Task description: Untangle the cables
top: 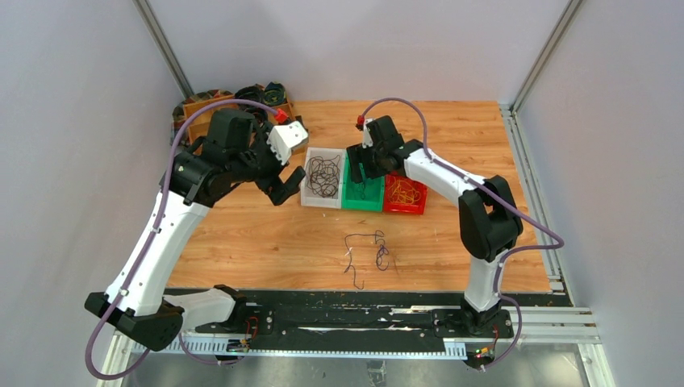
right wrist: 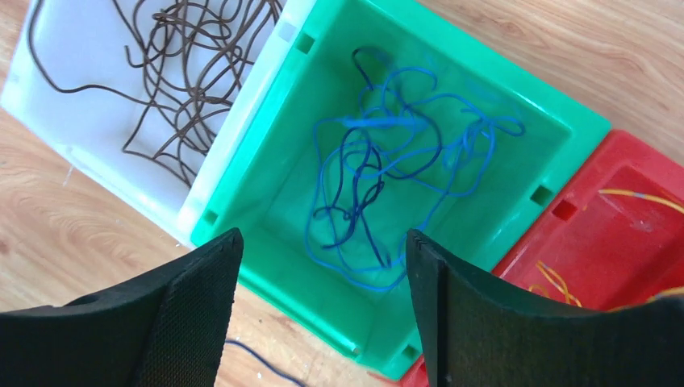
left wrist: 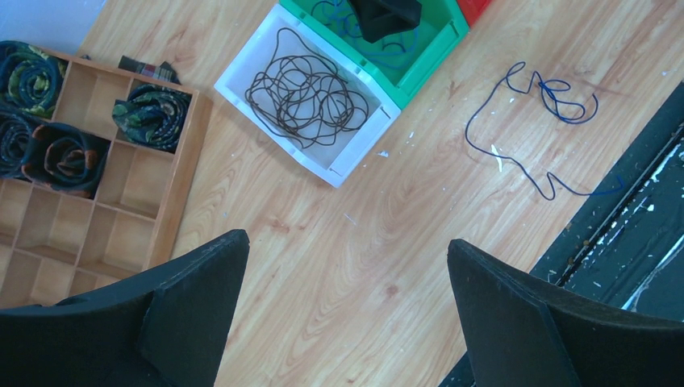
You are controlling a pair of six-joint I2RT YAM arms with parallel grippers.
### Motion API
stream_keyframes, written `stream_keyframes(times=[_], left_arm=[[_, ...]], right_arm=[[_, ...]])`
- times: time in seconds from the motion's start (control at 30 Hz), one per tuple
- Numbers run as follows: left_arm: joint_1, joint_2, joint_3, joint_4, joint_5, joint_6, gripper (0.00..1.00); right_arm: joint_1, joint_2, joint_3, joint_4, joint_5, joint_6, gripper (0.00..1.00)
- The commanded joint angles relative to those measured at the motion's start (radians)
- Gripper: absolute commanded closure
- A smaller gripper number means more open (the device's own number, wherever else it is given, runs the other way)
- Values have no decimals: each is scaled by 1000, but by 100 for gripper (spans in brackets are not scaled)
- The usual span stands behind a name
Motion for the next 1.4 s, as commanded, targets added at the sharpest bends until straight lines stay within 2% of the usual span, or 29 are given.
stream_keyframes(times=[0.0,0.1,0.23,0.33,0.5,0.67,0.73,0.8,0.93,1.2,1.27,1.37], left_arm=[[7,-22,9,1,39,28,2],[7,-35,3,-1,78,44,2],[6,-29,11,-2,63,40,2],[7,-22,7,-5,58,44,2],[7,-11,-10,-40,67,72,2],[7,-30,-54,-57,48,104,2],[6,-37,-58,-62,52,107,2],[7,-39,-58,-63,59,102,2],[7,-36,-58,-62,66,89,2],[7,-53,-91,-62,78,85,2],[7,-54,-98,-62,77,80,2],[7,-58,-96,-62,76,78,2]], right_arm=[[-8,-97,55,-75,-30,-20,25],[-8,-144,61,-98,16,-20,23],[17,-221,29,-114,68,-15,25],[63,-282,-88,-94,79,32,25],[183,-402,-257,-198,221,45,25],[280,-538,-469,-218,241,130,25],[295,-561,-547,-216,236,168,29],[298,-566,-619,-188,239,194,35],[298,-536,-697,-82,184,224,40],[304,-456,-696,55,193,235,42],[304,-436,-690,69,207,230,49],[304,-410,-685,65,218,226,75]])
